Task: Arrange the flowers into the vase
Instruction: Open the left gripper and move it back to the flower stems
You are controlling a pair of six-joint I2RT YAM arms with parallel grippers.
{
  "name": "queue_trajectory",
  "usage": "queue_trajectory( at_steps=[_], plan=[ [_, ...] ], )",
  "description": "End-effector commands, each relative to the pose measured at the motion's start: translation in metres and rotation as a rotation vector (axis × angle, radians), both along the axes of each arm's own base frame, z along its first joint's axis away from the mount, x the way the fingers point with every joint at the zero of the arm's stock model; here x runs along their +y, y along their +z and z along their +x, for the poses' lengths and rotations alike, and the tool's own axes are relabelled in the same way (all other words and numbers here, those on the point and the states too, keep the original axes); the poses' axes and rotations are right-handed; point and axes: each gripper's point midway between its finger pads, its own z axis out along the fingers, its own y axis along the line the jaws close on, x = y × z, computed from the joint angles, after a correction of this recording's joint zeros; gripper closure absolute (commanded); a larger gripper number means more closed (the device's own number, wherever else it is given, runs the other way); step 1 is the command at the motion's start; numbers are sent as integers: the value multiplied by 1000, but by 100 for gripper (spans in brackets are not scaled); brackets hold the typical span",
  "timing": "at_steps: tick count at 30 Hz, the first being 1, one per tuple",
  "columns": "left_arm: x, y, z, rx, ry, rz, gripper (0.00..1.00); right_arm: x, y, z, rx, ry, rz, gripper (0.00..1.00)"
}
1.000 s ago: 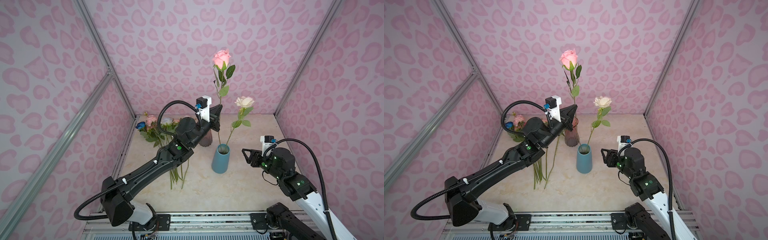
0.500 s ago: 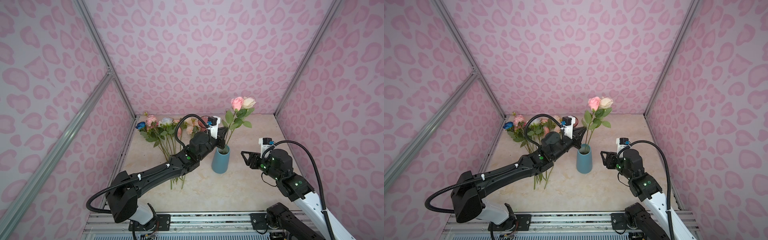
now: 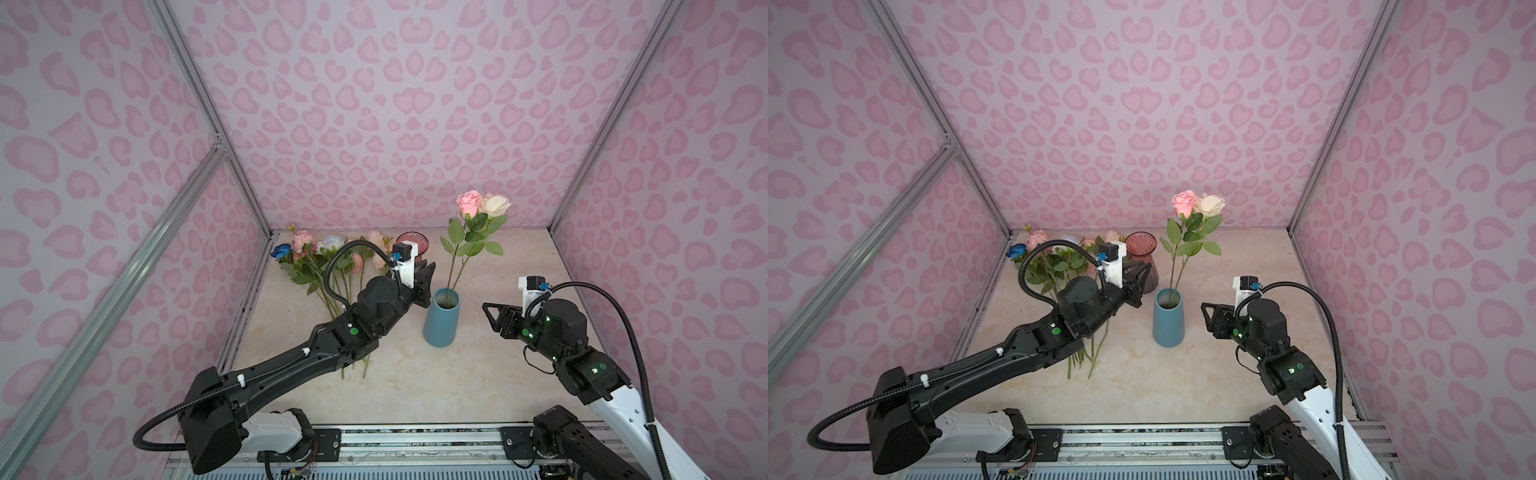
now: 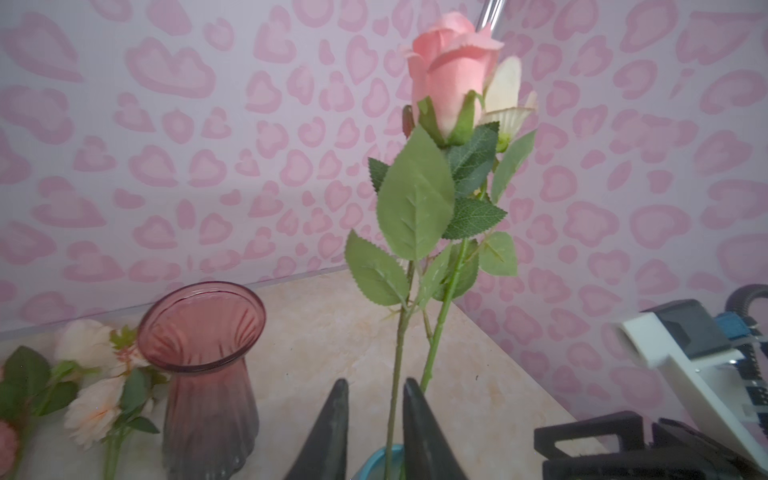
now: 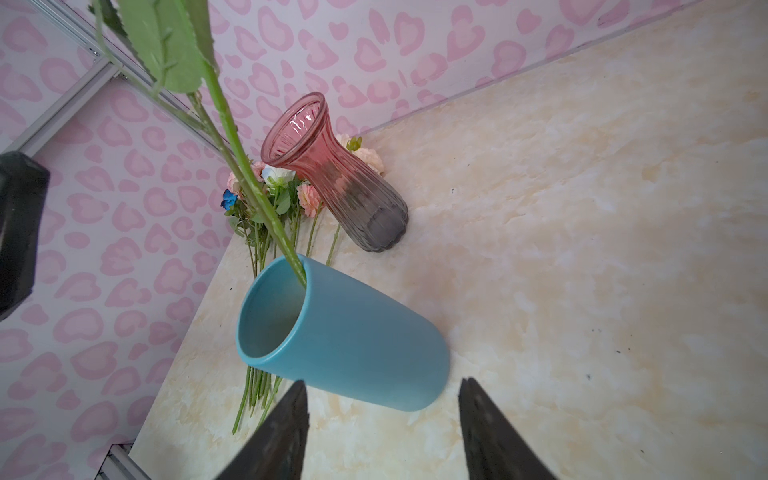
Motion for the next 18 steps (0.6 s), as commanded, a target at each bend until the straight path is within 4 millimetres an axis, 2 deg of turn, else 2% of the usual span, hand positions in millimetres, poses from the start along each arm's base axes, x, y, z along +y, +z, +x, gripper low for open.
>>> queue_trajectory(
  at_steps=[1,3,5,8,11,13,18],
  plan=[
    [61,-31,18,111,249,101,58,2,-3,-4,17,22,-14,42],
    [96,-66,31,251,359,131,53,4,-7,-5,28,36,-18,46],
    [134,-120,46,477,468,133,55,5,-13,-3,38,43,-25,49],
    [162,-181,62,686,545,172,63,8,-21,1,56,47,-30,52],
    [177,-219,81,787,612,239,67,13,-22,6,62,61,-18,53],
    [187,-235,94,841,652,273,70,14,-22,7,64,64,-22,52],
    [229,-250,120,864,785,347,70,11,-26,6,62,58,-46,52]
  ],
)
